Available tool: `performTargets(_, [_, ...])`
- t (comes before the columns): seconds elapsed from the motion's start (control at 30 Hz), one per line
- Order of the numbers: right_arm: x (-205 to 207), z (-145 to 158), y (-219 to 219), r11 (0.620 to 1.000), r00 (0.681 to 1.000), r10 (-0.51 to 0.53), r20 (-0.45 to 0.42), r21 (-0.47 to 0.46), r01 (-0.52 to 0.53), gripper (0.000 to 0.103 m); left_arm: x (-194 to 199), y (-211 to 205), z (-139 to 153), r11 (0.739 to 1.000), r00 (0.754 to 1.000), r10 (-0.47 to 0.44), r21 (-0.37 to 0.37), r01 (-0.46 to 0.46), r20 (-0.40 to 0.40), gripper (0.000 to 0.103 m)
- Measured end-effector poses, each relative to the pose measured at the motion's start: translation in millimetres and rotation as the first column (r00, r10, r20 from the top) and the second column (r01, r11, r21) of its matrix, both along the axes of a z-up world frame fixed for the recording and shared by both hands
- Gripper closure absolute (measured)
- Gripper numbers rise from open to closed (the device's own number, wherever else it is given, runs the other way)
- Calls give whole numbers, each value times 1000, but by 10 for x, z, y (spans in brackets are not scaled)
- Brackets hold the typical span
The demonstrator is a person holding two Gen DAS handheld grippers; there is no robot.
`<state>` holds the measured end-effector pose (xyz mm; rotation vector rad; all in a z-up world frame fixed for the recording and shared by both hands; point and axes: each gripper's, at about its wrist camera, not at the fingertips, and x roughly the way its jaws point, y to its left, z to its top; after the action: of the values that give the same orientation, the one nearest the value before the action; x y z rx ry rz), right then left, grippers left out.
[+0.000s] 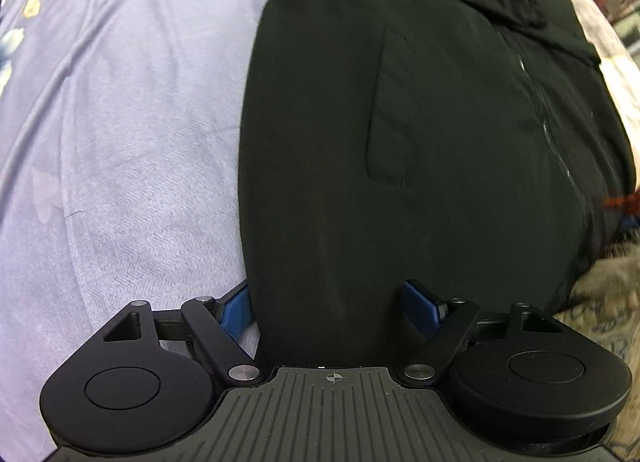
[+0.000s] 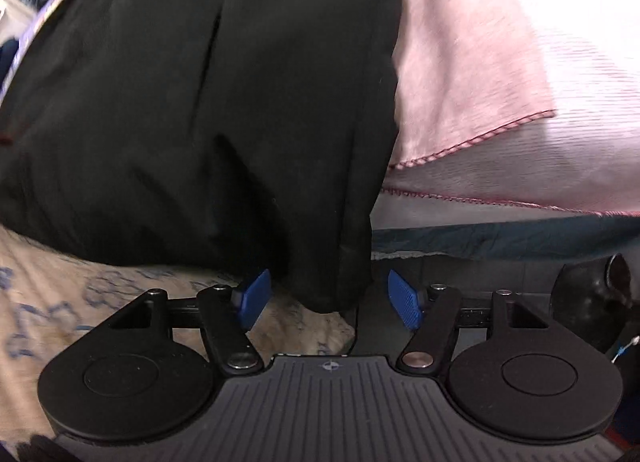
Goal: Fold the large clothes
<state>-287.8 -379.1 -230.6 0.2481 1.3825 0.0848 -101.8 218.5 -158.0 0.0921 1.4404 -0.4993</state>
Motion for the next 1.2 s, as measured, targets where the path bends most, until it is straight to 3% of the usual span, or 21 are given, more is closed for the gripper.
performTargets(0.13, [61, -147, 54, 997, 997, 77, 23, -11, -77, 33, 57, -6, -3, 1000, 999, -17, 0, 17, -51, 0])
performTargets(0.2, [76, -207, 82, 994, 994, 110, 19, -7, -110, 45, 76, -31, -2, 999, 998, -40, 20, 41, -54, 0])
performTargets(0.27, [123, -236, 119, 991, 991, 133, -9, 17, -133, 73, 85, -45, 0, 999, 998, -43, 26, 44, -56, 6])
performTargets(0.3, [126, -221, 127, 991, 991, 134, -16, 28, -134, 79, 92, -22, 0, 999, 997, -29, 17, 30, -68, 18])
performTargets(0.43, [26, -68, 91, 990, 993, 111, -29, 91, -108, 92, 96, 26, -7, 999, 993, 22, -29, -26, -112, 25])
performTargets(0.53, [-105, 116, 5, 987, 996, 86, -36, 139, -81, 94, 137, -8, 44, 996, 992, 34, -81, -44, -124, 43])
performTargets(0.63, [-125, 398, -110, 975, 999, 40, -17, 219, -36, 96, 253, -69, 190, 981, 993, 53, -181, -71, -104, 45])
performTargets(0.77, [66, 817, -220, 942, 995, -32, 93, 334, -1, 98, 564, -225, 466, 957, 995, 93, -274, -95, -20, 48])
performTargets(0.97, [911, 1332, -504, 907, 951, -165, 262, 419, 43, 98, 1367, -583, 749, 923, 984, 153, -368, -109, 91, 49])
performTargets(1.2, [1970, 1598, -1360, 878, 882, -320, 346, 457, 139, 98, 2361, -825, 932, 905, 921, 302, -377, -196, 248, 51])
